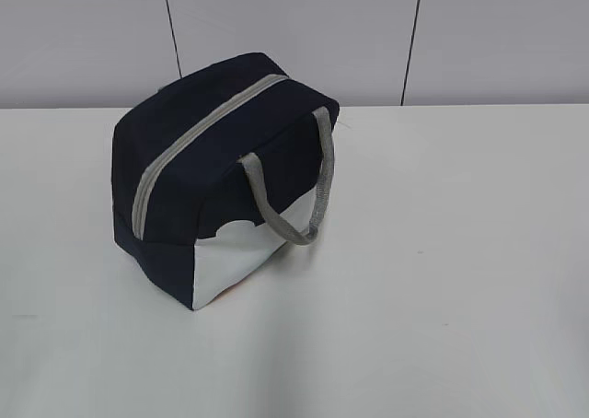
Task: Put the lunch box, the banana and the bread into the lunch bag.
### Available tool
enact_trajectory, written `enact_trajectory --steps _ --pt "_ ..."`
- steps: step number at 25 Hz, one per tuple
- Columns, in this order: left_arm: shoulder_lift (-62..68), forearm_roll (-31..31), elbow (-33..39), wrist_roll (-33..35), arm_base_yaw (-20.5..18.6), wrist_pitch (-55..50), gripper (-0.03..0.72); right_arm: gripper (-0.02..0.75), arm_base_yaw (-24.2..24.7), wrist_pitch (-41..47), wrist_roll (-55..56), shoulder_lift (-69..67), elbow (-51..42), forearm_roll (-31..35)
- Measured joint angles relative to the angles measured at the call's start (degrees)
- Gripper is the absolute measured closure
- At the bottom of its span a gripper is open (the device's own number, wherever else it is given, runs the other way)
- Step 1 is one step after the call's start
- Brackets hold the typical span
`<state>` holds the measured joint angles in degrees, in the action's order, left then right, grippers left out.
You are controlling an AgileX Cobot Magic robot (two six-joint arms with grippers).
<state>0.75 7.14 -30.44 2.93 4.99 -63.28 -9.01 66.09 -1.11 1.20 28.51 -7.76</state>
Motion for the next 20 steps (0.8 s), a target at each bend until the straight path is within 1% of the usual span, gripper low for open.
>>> enact_trajectory --steps 2,4,20 --pt "0.0 -0.2 0.0 0.0 -1.6 0.0 0.349 0.391 0.3 0.0 0.2 0.0 0.0 0.0" --pt "0.0 -0.4 0.0 -0.1 -1.9 0.0 0.358 0.391 0.4 0.0 0.2 0.0 0.0 0.1" --pt "0.0 -0.4 0.0 -0.1 -2.0 0.1 0.389 0.391 0.4 -0.1 0.3 0.0 0.0 0.2"
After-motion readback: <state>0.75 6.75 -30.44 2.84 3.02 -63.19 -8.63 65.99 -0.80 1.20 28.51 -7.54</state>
